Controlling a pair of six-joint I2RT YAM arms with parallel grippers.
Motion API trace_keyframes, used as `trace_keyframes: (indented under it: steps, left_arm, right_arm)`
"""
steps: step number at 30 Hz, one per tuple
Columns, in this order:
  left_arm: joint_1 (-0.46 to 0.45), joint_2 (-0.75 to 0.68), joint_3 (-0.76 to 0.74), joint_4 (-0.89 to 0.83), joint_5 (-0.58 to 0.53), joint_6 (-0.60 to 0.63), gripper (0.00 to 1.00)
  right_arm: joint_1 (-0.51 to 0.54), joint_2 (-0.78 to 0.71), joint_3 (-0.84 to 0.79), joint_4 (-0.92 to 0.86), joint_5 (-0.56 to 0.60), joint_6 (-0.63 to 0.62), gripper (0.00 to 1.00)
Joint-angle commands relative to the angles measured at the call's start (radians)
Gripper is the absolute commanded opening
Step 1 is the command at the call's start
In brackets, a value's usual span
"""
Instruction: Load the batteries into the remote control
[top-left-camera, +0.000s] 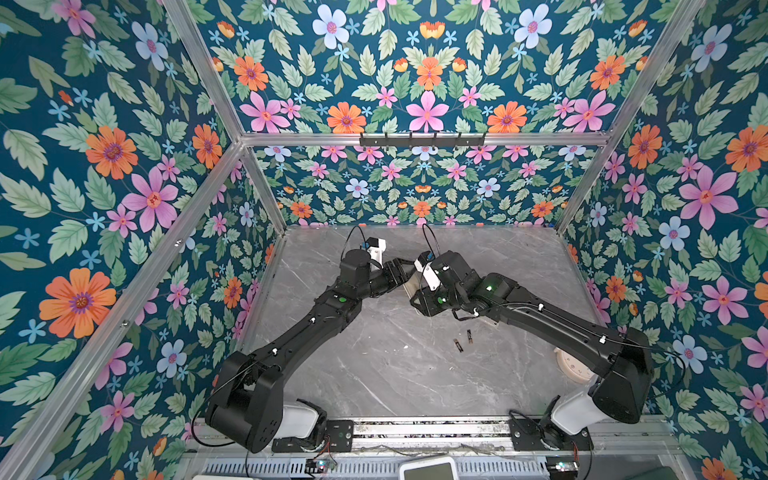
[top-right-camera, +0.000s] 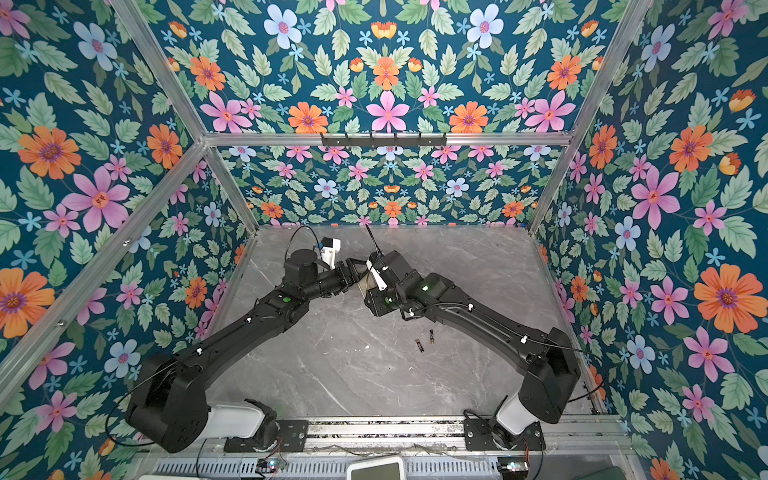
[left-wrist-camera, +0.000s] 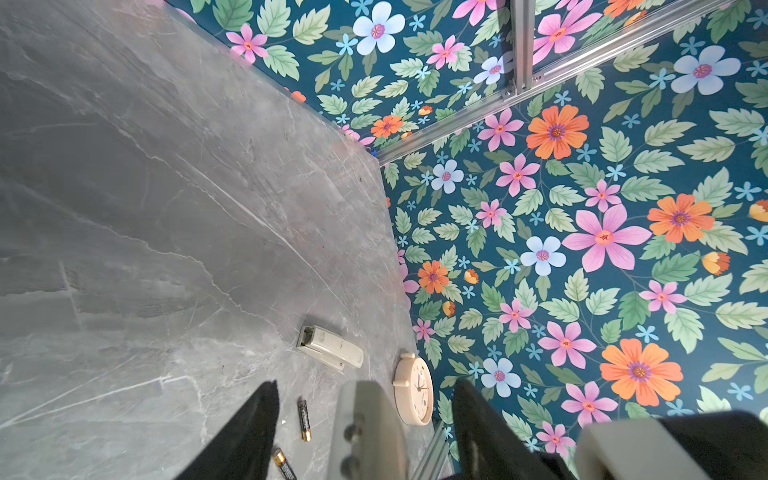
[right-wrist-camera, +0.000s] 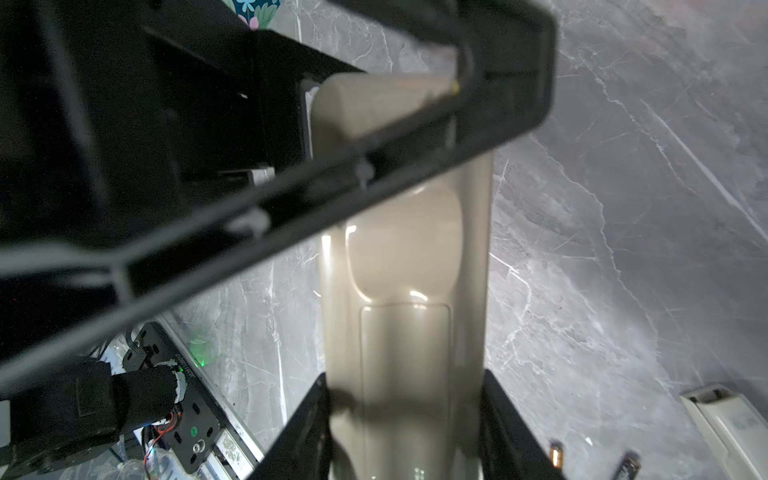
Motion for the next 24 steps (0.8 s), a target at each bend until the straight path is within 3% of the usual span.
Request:
trace_keyframes:
  steps: [1, 3, 8, 12, 14, 15, 18, 20, 21, 24]
  left_arm:
    - [-0.01, 0.001, -0.001, 0.02, -0.023, -0.004, 0.64]
    - [-0.012, -0.001, -0.002, 0.006, -0.031, 0.0, 0.59]
    - [-0.012, -0.003, -0.008, 0.003, -0.029, 0.0, 0.35]
    - [-0.014, -0.013, -0.014, 0.003, -0.018, 0.002, 0.03]
    - [-0.014, -0.018, -0.024, 0.009, -0.012, 0.001, 0.0]
    - [-0.014, -0.021, -0.031, 0.014, -0.008, 0.002, 0.0]
    - [-0.014, -0.032, -0.048, 0.006, -0.024, 0.021, 0.0]
    - [-0.014, -0.037, -0.041, -0.035, -0.047, 0.044, 0.0]
    - [-0.014, -0.039, -0.034, -0.053, -0.059, 0.053, 0.0]
    - [-0.014, -0.028, 0.003, -0.111, -0.091, 0.076, 0.0]
  right_arm:
    - [0.001, -0.008, 0.002, 0.034, 0.018, 0.006, 0.11]
    - [0.001, -0.003, 0.003, 0.033, 0.023, 0.006, 0.11]
    - [0.001, -0.005, 0.0, 0.039, 0.028, 0.005, 0.11]
    - [0.004, -0.019, -0.015, 0.042, 0.041, 0.01, 0.12]
    - [0.01, -0.023, -0.016, 0.041, 0.047, 0.002, 0.15]
    - [0.016, -0.023, -0.011, 0.032, 0.049, -0.008, 0.21]
    - [0.042, -0.032, 0.013, -0.026, 0.069, -0.054, 0.58]
    - [0.058, -0.063, 0.026, -0.079, 0.08, -0.097, 0.89]
    - [0.06, -0.083, 0.025, -0.101, 0.084, -0.111, 0.98]
    - [0.059, -0.174, 0.0, -0.172, 0.103, -0.177, 0.99]
